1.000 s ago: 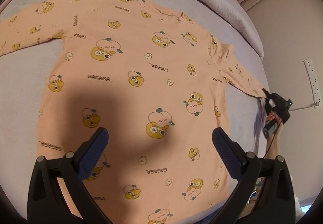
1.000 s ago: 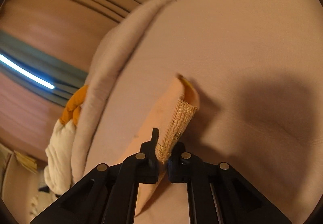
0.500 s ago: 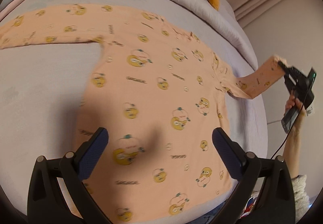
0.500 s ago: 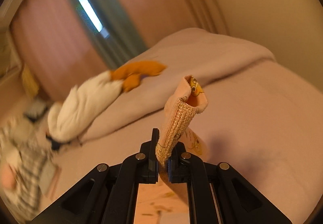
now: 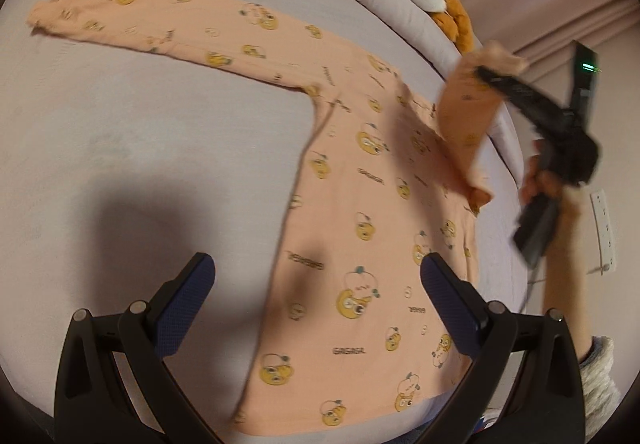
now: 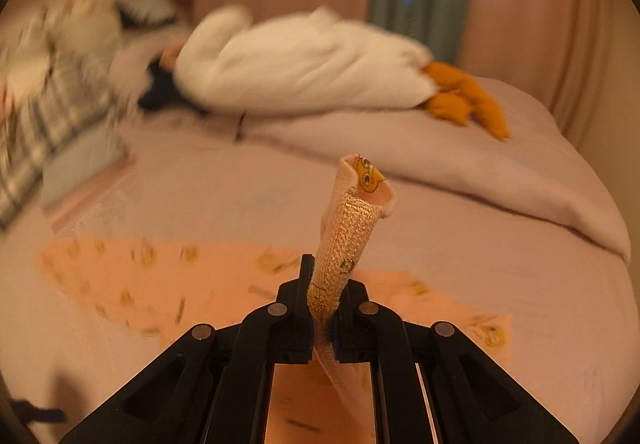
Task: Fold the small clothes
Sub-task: 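Lift the held sleeve and fold it across the shirt body with the right tool, then release the sleeve with the right tool and move the left tool to the other sleeve, then grasp the other sleeve cuff with the left tool and lift it, then fold the held sleeve across the shirt body with the left tool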
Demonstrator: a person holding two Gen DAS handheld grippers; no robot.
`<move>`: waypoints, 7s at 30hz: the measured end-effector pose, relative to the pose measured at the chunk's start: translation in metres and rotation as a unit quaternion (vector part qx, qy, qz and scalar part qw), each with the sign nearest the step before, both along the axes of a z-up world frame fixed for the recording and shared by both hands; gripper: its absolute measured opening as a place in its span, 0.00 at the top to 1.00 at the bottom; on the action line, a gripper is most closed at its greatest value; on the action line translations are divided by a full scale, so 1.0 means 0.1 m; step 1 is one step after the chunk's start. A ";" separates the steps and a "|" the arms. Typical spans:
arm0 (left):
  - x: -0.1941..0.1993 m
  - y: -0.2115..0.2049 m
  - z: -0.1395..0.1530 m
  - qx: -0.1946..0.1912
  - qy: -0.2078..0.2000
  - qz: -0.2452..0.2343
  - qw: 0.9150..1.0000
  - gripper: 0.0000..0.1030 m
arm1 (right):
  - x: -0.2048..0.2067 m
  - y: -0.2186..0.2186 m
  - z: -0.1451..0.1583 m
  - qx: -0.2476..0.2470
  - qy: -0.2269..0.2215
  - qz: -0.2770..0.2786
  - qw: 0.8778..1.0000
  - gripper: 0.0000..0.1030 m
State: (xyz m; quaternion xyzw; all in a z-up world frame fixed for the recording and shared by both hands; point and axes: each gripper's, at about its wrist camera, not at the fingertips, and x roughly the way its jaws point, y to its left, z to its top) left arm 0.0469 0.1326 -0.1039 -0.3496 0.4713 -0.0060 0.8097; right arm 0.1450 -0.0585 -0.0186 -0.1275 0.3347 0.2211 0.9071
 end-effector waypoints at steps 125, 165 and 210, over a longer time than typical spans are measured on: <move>0.09 2.61 -0.49 -0.052 -0.097 0.318 0.942 0.92 | -0.24 0.23 -0.91 0.127 0.177 0.072 0.973 0.64; 2.05 -1.48 0.13 0.171 -0.106 -0.197 0.959 0.79 | 0.13 -1.66 -1.13 0.407 0.283 -0.086 0.864 0.62; 0.50 -0.28 -0.34 0.091 -0.049 -0.079 0.992 0.34 | 0.37 -2.19 -1.11 0.238 0.194 -0.188 0.933 0.94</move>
